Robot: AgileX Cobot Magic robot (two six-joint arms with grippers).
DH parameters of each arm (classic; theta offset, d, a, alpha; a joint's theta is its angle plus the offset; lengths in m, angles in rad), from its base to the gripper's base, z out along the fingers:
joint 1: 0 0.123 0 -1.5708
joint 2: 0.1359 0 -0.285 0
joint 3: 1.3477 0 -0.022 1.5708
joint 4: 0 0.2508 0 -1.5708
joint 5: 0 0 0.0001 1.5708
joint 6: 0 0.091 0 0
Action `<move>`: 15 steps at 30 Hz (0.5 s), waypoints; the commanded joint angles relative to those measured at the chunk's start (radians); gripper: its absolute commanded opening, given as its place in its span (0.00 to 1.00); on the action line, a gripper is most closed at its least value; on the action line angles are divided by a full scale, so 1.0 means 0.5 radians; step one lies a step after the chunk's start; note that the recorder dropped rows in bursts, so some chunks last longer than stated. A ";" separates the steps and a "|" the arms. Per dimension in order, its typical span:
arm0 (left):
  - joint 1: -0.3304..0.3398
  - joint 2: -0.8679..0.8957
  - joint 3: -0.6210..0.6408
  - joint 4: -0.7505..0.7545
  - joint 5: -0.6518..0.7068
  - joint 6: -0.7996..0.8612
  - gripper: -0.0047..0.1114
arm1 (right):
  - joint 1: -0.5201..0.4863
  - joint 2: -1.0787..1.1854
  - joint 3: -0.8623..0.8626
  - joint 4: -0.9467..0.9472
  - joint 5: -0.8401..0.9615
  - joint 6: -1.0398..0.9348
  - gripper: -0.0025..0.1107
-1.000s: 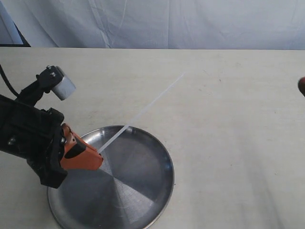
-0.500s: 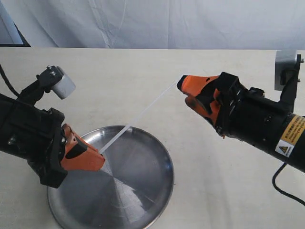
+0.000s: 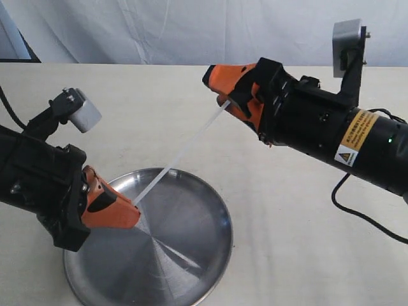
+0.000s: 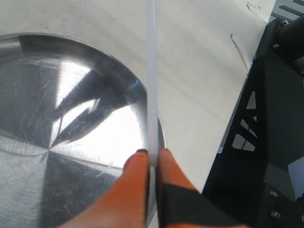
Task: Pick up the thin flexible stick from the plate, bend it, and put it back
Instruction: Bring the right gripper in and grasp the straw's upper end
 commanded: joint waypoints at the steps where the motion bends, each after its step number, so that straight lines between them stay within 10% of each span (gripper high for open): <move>1: -0.012 -0.014 -0.003 -0.026 0.010 0.014 0.04 | 0.004 0.032 -0.028 -0.089 0.035 0.045 0.55; 5: -0.012 -0.014 -0.003 -0.026 0.010 0.014 0.04 | 0.004 0.033 -0.028 -0.092 0.066 0.049 0.50; 15: -0.012 -0.014 -0.003 -0.026 0.006 0.015 0.04 | 0.004 0.033 -0.028 -0.183 0.053 0.061 0.01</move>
